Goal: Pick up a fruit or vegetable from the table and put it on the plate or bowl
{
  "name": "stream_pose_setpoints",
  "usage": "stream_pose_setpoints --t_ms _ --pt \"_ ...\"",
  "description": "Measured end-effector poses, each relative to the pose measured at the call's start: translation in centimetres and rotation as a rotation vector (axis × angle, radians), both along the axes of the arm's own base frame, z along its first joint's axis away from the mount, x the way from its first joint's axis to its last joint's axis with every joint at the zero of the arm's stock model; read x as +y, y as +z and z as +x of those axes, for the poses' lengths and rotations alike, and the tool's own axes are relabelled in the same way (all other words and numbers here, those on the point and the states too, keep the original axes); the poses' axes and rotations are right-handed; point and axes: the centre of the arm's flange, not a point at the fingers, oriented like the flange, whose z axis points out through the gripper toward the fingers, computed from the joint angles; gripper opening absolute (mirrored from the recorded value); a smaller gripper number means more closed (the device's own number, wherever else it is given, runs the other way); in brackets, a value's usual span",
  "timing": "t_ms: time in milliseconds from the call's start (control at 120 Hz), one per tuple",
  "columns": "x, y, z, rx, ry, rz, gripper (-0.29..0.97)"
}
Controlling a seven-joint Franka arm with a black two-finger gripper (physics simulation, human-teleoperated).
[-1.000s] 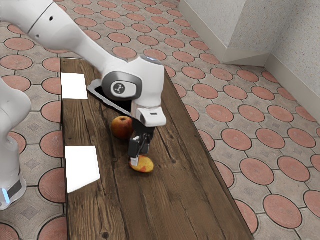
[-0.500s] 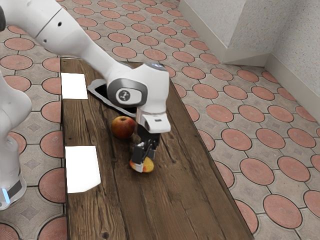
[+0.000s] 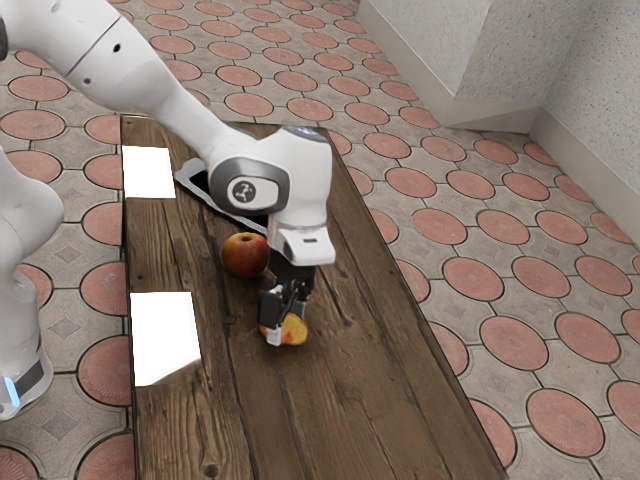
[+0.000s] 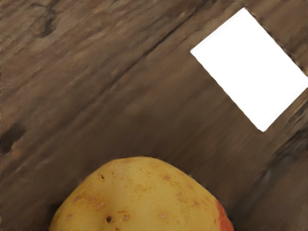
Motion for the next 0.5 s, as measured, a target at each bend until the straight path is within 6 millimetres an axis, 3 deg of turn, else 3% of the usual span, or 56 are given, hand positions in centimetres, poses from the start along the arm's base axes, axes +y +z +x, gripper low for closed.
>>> stream_pose_setpoints --t_ms 117,283,458,500 --pt "0.16 -0.23 0.06 0.007 0.008 -0.006 0.58" --pt "0.41 0.03 0.22 0.003 0.023 -0.01 0.33" --pt "0.57 0.5 0.6 -0.009 0.042 -0.004 0.22" --pt "0.58 0.59 0.65 -0.011 0.046 -0.003 0.26"
